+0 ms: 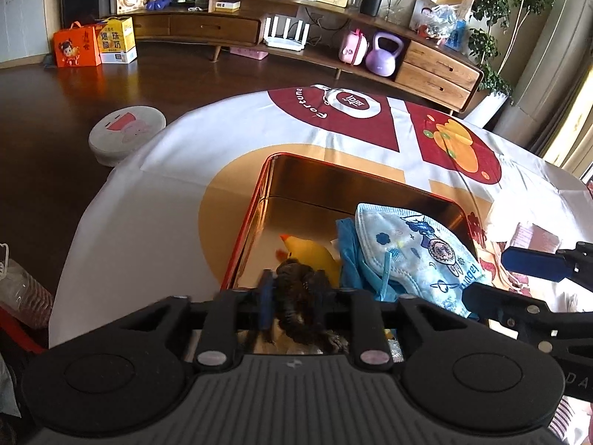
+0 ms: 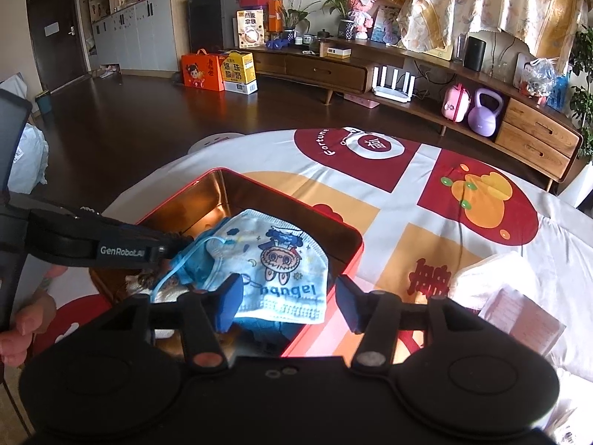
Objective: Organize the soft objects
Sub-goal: 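Lower and release the bracelet into the tin with the left tool while the right tool releases the packet, then withdraw both open tools from the tin toward the remaining items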
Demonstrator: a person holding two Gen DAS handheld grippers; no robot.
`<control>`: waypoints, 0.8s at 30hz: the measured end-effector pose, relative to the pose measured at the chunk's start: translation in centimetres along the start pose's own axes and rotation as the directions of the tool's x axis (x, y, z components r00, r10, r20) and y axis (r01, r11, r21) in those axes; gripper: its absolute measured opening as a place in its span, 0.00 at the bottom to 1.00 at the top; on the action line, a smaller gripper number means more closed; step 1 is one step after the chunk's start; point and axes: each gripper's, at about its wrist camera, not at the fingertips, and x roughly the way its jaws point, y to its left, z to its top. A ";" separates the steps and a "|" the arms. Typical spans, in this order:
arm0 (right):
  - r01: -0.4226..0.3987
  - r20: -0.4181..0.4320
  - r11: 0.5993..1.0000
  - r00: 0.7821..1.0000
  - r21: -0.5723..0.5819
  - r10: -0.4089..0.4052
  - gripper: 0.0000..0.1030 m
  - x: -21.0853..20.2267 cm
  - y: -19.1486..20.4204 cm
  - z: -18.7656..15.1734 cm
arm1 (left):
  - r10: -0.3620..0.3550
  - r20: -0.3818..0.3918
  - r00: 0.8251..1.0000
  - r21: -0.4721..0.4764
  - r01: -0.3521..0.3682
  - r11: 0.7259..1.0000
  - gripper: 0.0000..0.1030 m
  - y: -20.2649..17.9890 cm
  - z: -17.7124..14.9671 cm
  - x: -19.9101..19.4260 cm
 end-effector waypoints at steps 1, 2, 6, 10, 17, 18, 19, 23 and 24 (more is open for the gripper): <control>-0.006 0.000 1.000 1.000 0.001 0.006 0.54 -0.2 0.0 0.0 | -0.003 0.003 1.000 -0.001 0.003 1.000 0.48 0.0 0.0 -0.2; -0.011 0.001 1.000 1.000 0.003 0.011 0.54 -0.4 0.0 -0.1 | -0.003 0.011 1.000 -0.002 0.003 1.000 0.57 -0.1 -0.1 -0.4; -0.031 0.013 0.999 0.999 0.016 0.031 0.56 -1.5 -0.1 -0.3 | -0.011 0.027 1.000 0.002 0.011 1.000 0.60 -0.5 -0.2 -1.5; -0.057 0.032 0.998 0.998 0.040 0.056 0.59 -3.0 -0.5 -0.5 | -0.023 0.053 0.998 0.014 0.022 1.000 0.60 -1.2 -0.3 -3.0; -0.089 0.066 0.994 0.994 0.067 0.085 0.62 -5.8 -1.0 -1.1 | -0.043 0.102 0.994 0.053 0.038 0.998 0.60 -3.0 -0.7 -5.9; -0.093 0.071 0.993 0.994 0.072 0.088 0.62 -6.2 -1.2 -1.2 | -0.046 0.111 0.993 0.061 0.040 0.997 0.60 -3.4 -0.8 -6.4; -0.095 0.075 0.992 0.993 0.079 0.089 0.63 -6.6 -1.4 -1.4 | -0.051 0.118 0.992 0.067 0.043 0.997 0.61 -3.7 -0.9 -6.8; -0.100 0.100 0.989 0.991 0.105 0.090 0.68 -8.3 -2.2 -2.0 | -0.063 0.147 0.987 0.095 0.050 0.994 0.66 -5.2 -1.3 -8.4; -0.102 0.106 0.989 0.990 0.111 0.090 0.69 -8.7 -2.4 -2.1 | -0.068 0.153 0.986 0.102 0.053 0.993 0.67 -5.6 -1.5 -8.8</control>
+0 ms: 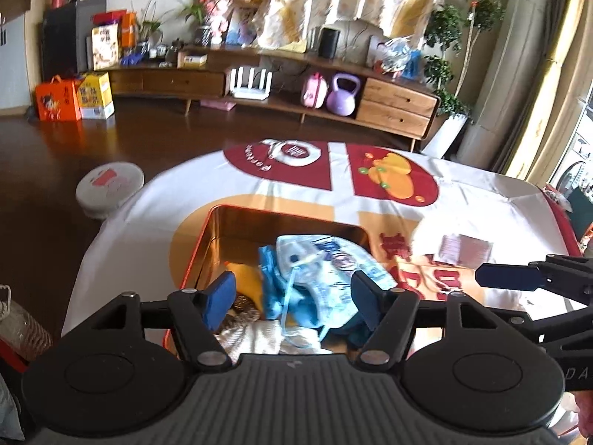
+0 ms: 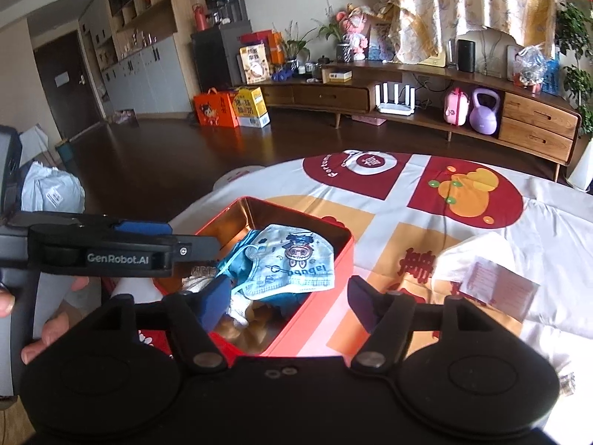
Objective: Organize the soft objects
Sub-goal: 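Withdraw both open tools from the tin toward the remaining items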
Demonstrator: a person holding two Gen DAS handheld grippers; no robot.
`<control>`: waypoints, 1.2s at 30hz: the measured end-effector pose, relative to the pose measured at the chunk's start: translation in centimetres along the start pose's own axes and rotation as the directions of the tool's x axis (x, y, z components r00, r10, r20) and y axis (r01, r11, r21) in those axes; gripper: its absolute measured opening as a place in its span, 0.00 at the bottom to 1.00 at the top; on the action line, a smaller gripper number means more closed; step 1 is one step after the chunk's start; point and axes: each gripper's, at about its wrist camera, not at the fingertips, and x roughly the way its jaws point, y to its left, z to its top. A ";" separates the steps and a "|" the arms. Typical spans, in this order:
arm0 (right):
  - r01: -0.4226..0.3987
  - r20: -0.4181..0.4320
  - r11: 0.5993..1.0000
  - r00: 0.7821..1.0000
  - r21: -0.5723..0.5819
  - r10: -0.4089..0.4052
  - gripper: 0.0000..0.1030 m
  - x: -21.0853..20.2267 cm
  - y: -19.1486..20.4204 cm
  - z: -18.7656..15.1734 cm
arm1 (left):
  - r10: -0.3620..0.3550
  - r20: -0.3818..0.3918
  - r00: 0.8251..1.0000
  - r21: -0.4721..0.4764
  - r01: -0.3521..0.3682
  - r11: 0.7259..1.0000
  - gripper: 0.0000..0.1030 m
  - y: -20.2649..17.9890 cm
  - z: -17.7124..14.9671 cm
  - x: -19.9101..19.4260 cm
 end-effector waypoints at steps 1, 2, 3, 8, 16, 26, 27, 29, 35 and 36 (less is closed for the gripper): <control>-0.001 0.005 1.000 1.000 0.006 0.001 0.71 -0.5 -0.2 -0.2 | -0.007 0.004 1.000 0.004 0.007 1.000 0.67 -0.4 -0.1 -0.3; -0.001 0.011 1.000 1.000 0.009 0.001 0.72 -0.9 -0.4 -0.3 | -0.014 0.007 1.000 0.006 0.014 1.000 0.67 -0.7 -0.1 -0.6; -0.003 0.017 1.000 1.000 0.011 0.003 0.75 -1.4 -0.5 -0.5 | -0.020 0.011 1.000 0.009 0.020 1.000 0.68 -1.1 -0.1 -0.9; -0.012 0.052 1.000 0.999 0.029 0.011 0.85 -4.0 -1.5 -1.6 | -0.033 0.026 0.999 0.044 0.032 0.999 0.74 -3.3 -0.6 -2.1; 0.018 0.095 0.999 0.995 0.048 -0.022 0.99 -7.4 -3.1 -3.8 | -0.071 0.022 0.997 0.090 0.069 0.994 0.78 -6.9 -1.6 -2.6; 0.119 0.105 0.989 0.986 0.089 -0.128 1.00 -10.1 -7.7 -6.7 | -0.156 0.003 0.988 0.144 0.154 0.978 0.83 -12.2 -2.2 -1.0; 0.134 0.103 0.987 0.984 0.089 -0.143 1.00 -10.3 -8.1 -7.0 | -0.164 -0.001 0.987 0.150 0.162 0.975 0.83 -12.8 -2.2 -0.7; 0.160 0.098 0.983 0.981 0.095 -0.169 1.00 -10.6 -9.2 -7.6 | -0.179 -0.013 0.984 0.162 0.179 0.970 0.83 -13.8 -2.2 -0.1; 0.213 0.067 0.969 0.973 0.121 -0.222 1.00 -10.7 -12.6 -9.6 | -0.197 -0.045 0.979 0.165 0.202 0.965 0.89 -16.5 -1.9 2.3; 0.220 0.060 0.968 0.972 0.122 -0.228 1.00 -10.6 -13.0 -9.8 | -0.189 -0.047 0.981 0.168 0.194 0.967 0.97 -16.9 -1.8 2.7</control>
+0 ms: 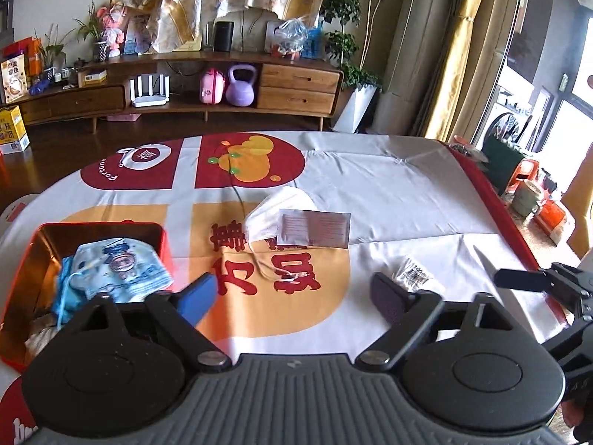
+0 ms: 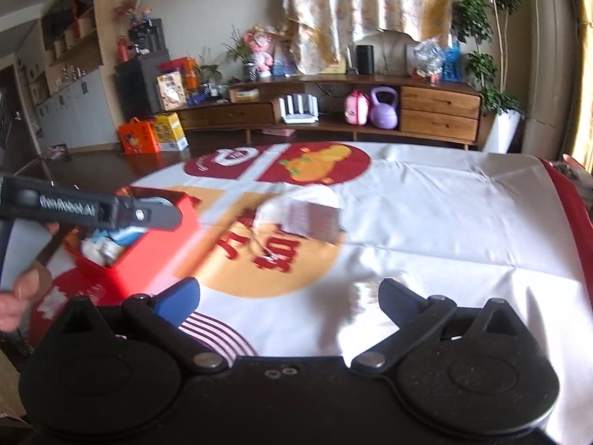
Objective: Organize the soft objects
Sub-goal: 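Withdraw both open tools from the tin toward the remaining items, then grasp the clear cotton swab pack with the right tool while the left tool grasps the white mask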
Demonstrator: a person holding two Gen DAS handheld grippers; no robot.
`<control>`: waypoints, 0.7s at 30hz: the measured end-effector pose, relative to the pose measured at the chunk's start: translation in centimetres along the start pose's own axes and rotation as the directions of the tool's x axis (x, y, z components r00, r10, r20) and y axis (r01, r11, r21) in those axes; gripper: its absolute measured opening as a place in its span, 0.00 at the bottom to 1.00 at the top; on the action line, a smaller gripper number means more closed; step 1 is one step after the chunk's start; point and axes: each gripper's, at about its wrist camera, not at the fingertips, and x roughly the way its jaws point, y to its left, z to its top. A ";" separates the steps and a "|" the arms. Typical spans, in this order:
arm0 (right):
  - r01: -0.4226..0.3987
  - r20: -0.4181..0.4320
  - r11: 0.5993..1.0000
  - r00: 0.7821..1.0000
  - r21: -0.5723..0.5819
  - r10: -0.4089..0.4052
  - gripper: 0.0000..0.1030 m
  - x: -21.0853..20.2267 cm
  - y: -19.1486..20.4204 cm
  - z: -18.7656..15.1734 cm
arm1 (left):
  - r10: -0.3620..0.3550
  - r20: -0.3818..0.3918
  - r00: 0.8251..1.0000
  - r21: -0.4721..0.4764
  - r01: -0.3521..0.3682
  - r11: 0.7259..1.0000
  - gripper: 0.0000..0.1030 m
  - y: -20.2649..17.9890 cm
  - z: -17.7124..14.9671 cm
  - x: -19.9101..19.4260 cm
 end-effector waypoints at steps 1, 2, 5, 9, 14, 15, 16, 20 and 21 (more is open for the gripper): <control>0.007 -0.005 1.000 1.000 -0.001 -0.007 1.00 0.2 -0.4 -0.2 | 0.008 -0.001 1.000 0.001 -0.008 1.000 0.99 -0.2 0.1 0.4; 0.013 -0.010 1.000 1.000 -0.001 -0.013 1.00 0.4 -0.8 -0.4 | 0.014 0.002 1.000 0.001 -0.014 1.000 0.99 -0.4 0.2 0.8; 0.021 -0.022 1.000 1.000 0.003 -0.021 1.00 1.2 -1.9 -0.8 | 0.017 -0.018 1.000 0.008 -0.017 1.000 0.99 -1.1 0.6 2.3; 0.034 -0.045 0.999 0.998 0.009 -0.034 1.00 2.7 -3.4 -1.2 | -0.010 -0.057 0.998 0.005 0.010 1.000 0.99 -1.8 1.4 4.5; 0.043 -0.073 0.999 0.996 0.023 -0.042 1.00 4.4 -5.2 -1.6 | 0.008 -0.063 0.998 0.029 -0.006 1.000 0.99 -2.8 2.6 6.9; 0.042 -0.075 0.999 0.996 0.024 -0.041 1.00 4.6 -5.4 -1.6 | 0.012 -0.064 0.998 0.023 -0.010 1.000 0.99 -3.0 2.9 7.5; 0.039 -0.077 0.999 0.996 0.024 -0.037 1.00 4.9 -5.5 -1.6 | 0.012 -0.067 0.998 0.014 -0.011 1.000 0.99 -3.0 3.1 7.9; 0.036 -0.083 0.999 0.996 0.024 -0.034 1.00 5.8 -6.1 -1.5 | 0.016 -0.072 0.997 -0.023 -0.018 1.000 0.99 -3.2 4.3 10.1; 0.037 -0.085 0.999 0.996 0.022 -0.035 1.00 6.1 -6.2 -1.5 | 0.026 -0.072 0.997 -0.028 -0.028 0.999 0.99 -3.4 4.6 10.7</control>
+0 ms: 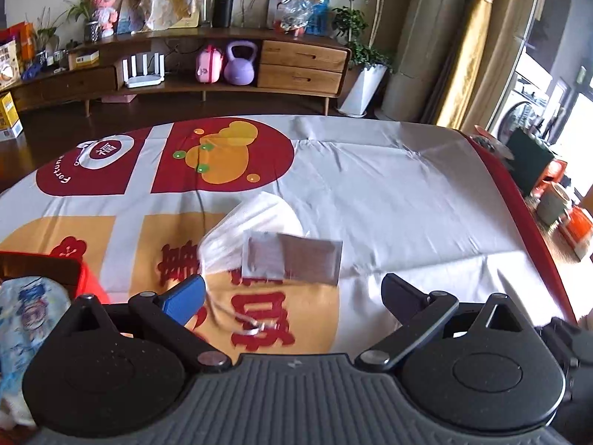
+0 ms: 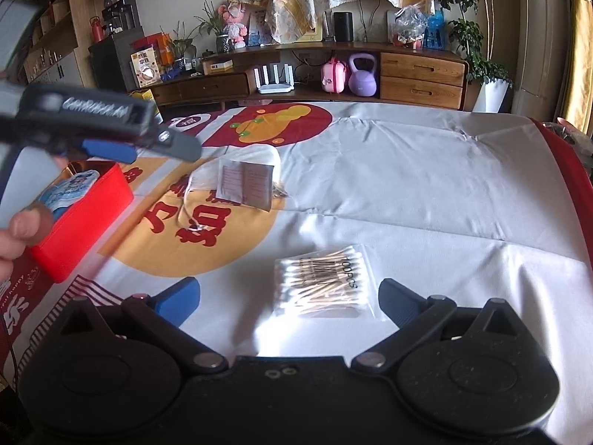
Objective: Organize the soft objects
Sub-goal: 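Grasp the clear cotton swab pack with the right tool while the left tool grasps the white mask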
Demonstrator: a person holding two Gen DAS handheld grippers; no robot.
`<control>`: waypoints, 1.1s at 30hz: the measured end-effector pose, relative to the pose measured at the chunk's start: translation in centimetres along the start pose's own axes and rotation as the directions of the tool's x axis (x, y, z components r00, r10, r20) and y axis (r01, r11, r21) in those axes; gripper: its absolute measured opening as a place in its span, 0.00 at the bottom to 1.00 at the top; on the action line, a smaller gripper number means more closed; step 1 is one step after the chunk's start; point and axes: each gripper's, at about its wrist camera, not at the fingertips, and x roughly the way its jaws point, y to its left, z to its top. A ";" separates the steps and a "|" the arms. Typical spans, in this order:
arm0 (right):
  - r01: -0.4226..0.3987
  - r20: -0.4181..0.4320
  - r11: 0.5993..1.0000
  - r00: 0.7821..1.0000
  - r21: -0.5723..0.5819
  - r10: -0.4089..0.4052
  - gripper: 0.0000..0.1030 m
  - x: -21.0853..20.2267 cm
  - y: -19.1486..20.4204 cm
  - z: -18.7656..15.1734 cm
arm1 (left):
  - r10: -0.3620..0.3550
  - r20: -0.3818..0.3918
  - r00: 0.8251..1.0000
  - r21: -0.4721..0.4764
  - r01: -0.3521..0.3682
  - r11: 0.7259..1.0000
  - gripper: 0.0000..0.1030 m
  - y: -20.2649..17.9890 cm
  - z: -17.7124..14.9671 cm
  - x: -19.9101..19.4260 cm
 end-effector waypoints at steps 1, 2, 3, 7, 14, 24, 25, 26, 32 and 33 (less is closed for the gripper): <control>-0.001 -0.002 1.000 1.000 -0.003 0.001 1.00 0.3 -0.1 0.1 | 0.013 0.004 1.000 0.000 -0.013 1.000 0.99 -0.1 0.3 0.4; -0.004 -0.006 1.000 1.000 -0.007 0.004 1.00 0.6 -0.2 0.2 | 0.030 0.008 1.000 0.005 -0.030 1.000 0.99 -0.4 0.5 1.0; -0.005 -0.008 1.000 1.000 -0.010 0.005 0.99 0.9 -0.2 0.2 | 0.046 0.008 0.999 0.010 -0.046 0.999 0.99 -0.7 0.7 1.5; -0.005 -0.011 1.000 1.000 -0.013 0.005 0.99 1.7 -0.6 0.4 | 0.065 0.006 0.998 0.028 -0.065 0.997 0.99 -1.4 1.1 3.5; -0.011 -0.024 1.000 1.000 -0.006 0.011 0.99 3.0 -1.1 0.5 | 0.039 -0.019 0.999 0.061 -0.038 0.997 0.99 -3.1 1.3 6.7; 0.006 -0.047 1.000 0.999 0.005 -0.006 0.99 5.2 -1.2 0.6 | 0.104 -0.042 0.994 0.133 -0.098 0.986 0.98 -4.0 0.3 10.3; 0.004 -0.050 1.000 0.999 0.005 -0.004 0.99 5.3 -1.2 0.5 | 0.099 -0.045 0.994 0.130 -0.092 0.987 0.98 -3.8 0.2 10.5; 0.004 -0.053 1.000 0.999 0.003 -0.004 0.99 5.5 -1.1 0.5 | 0.090 -0.048 0.995 0.126 -0.083 0.989 0.98 -3.7 0.2 10.6; 0.007 -0.064 1.000 0.998 -0.003 -0.007 0.99 6.0 -0.8 0.4 | 0.075 -0.051 0.996 0.117 -0.068 0.991 0.82 -3.2 -0.1 11.0; 0.009 -0.064 1.000 0.998 -0.004 -0.010 0.99 6.0 -0.7 0.4 | 0.075 -0.052 0.996 0.114 -0.069 0.991 0.75 -3.1 -0.2 11.0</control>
